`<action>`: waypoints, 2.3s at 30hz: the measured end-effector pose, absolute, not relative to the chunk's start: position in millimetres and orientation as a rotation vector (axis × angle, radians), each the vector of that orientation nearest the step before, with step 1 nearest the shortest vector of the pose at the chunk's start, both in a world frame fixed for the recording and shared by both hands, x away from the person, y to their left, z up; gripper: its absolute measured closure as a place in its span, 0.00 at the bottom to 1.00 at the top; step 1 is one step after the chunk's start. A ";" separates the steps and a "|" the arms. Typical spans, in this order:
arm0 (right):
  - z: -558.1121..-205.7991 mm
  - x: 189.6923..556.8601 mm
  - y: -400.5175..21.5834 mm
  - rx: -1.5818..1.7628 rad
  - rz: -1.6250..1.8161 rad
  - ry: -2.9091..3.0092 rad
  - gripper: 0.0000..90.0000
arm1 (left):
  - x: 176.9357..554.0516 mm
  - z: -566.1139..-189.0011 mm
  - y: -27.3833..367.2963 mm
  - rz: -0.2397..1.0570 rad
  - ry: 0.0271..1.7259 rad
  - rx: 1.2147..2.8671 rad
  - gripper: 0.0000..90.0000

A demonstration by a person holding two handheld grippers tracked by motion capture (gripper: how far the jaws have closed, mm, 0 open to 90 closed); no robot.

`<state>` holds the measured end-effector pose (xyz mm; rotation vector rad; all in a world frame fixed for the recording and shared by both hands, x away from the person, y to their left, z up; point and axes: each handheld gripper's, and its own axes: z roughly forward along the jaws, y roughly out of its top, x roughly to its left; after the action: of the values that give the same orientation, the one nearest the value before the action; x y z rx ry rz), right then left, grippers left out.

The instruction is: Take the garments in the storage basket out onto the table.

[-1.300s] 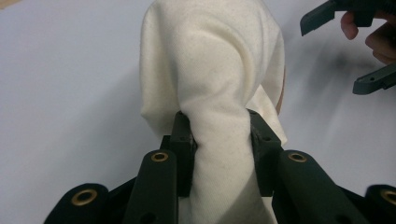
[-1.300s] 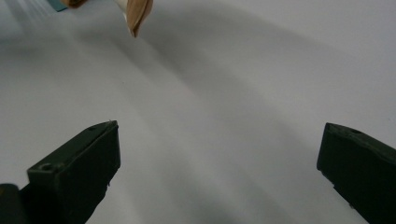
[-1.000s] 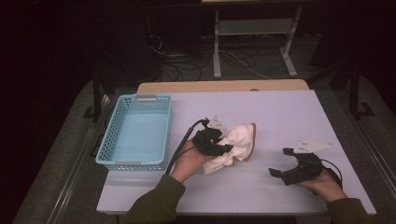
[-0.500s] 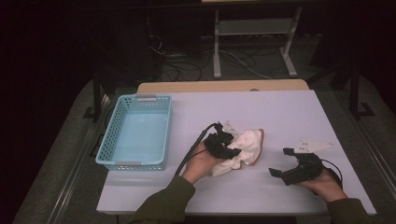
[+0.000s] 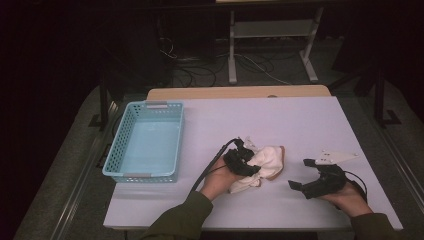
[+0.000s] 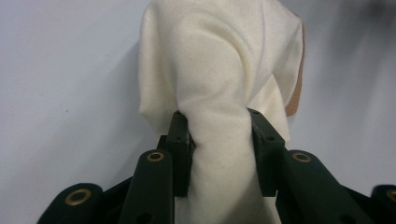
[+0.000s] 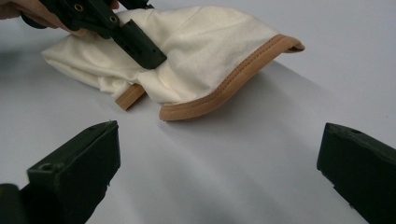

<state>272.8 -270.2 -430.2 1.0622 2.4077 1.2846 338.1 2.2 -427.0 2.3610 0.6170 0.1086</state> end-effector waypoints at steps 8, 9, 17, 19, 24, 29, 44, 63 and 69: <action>-430.3 272.7 -270.3 1.061 1.283 2.409 0.00 | 337.7 -429.5 1.9 0.110 0.609 2.363 0.64; -430.3 272.8 -270.3 1.061 1.284 2.410 0.00 | 337.4 -429.6 1.7 0.111 0.606 2.364 0.63; -430.5 272.7 -270.1 1.061 1.282 2.410 0.00 | 337.0 -428.1 2.4 0.117 0.595 2.363 0.50; -430.5 272.7 -270.1 1.060 1.282 2.411 0.00 | 336.7 -427.7 2.4 0.115 0.593 2.356 0.46; -430.5 272.7 -270.2 1.059 1.282 2.411 0.00 | 335.6 -425.6 3.3 0.128 0.581 2.347 0.39; -430.5 272.8 -270.3 1.059 1.282 2.411 0.00 | 336.4 -422.2 6.3 0.125 0.577 2.335 0.34; -430.4 272.7 -270.6 1.059 1.283 2.411 0.00 | 335.8 -417.3 10.6 0.105 0.588 2.302 0.20; -430.1 272.5 -270.9 1.059 1.285 2.408 0.00 | 335.5 -407.4 26.4 0.159 0.615 2.282 0.06; -430.0 272.5 -270.7 1.061 1.285 2.406 0.00 | 335.2 -402.5 36.8 0.180 0.635 2.254 0.07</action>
<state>272.5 -270.7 -430.0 1.0612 2.4057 1.2848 335.2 36.8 -402.5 2.2542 0.6352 0.1802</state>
